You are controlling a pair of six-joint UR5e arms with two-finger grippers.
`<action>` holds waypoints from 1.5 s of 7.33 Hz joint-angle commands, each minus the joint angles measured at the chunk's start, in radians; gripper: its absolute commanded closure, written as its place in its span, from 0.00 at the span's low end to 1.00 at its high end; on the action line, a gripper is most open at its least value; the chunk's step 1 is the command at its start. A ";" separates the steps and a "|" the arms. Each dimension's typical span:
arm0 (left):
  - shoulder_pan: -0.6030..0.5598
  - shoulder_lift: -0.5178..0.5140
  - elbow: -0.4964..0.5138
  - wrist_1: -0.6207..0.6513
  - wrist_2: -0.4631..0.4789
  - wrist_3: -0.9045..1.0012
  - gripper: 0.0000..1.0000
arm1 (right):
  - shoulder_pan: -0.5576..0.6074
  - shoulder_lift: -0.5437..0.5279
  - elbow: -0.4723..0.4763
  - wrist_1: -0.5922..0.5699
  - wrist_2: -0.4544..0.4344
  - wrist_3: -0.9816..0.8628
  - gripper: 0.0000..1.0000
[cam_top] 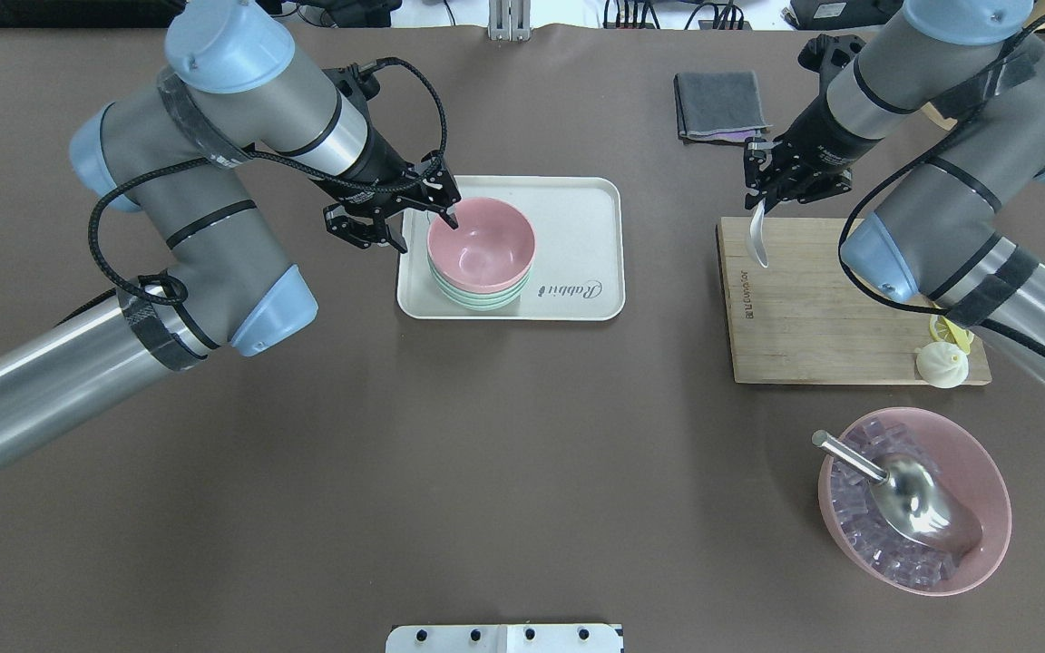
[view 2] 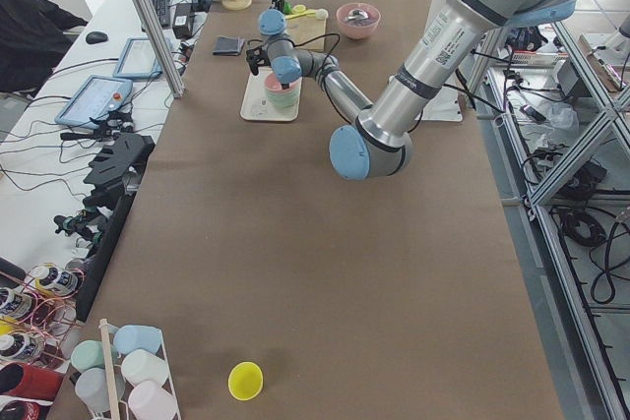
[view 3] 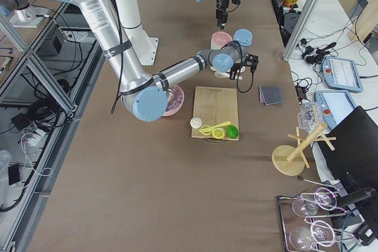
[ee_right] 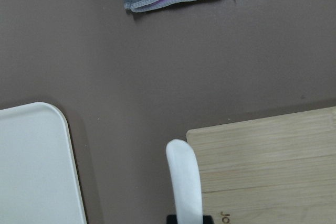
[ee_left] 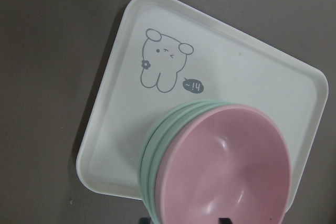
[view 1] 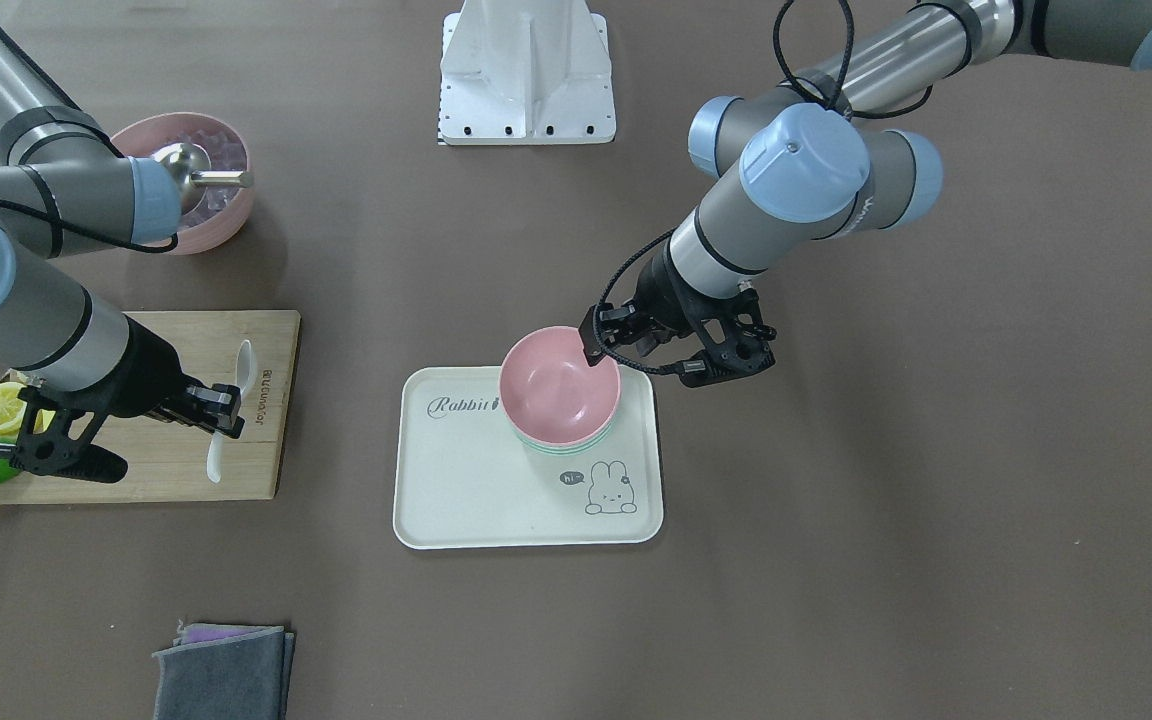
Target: Stack pink bowl on green and place spoon
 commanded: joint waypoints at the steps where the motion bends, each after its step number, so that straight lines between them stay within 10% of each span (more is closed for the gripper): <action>1: -0.087 0.016 -0.020 0.002 -0.010 0.005 0.02 | -0.004 0.079 0.002 -0.002 -0.001 0.012 1.00; 6: -0.234 0.246 -0.106 -0.001 -0.127 0.252 0.02 | -0.142 0.404 -0.172 0.056 -0.198 0.340 1.00; 11: -0.230 0.249 -0.096 -0.001 -0.127 0.252 0.02 | -0.245 0.439 -0.242 0.147 -0.306 0.500 1.00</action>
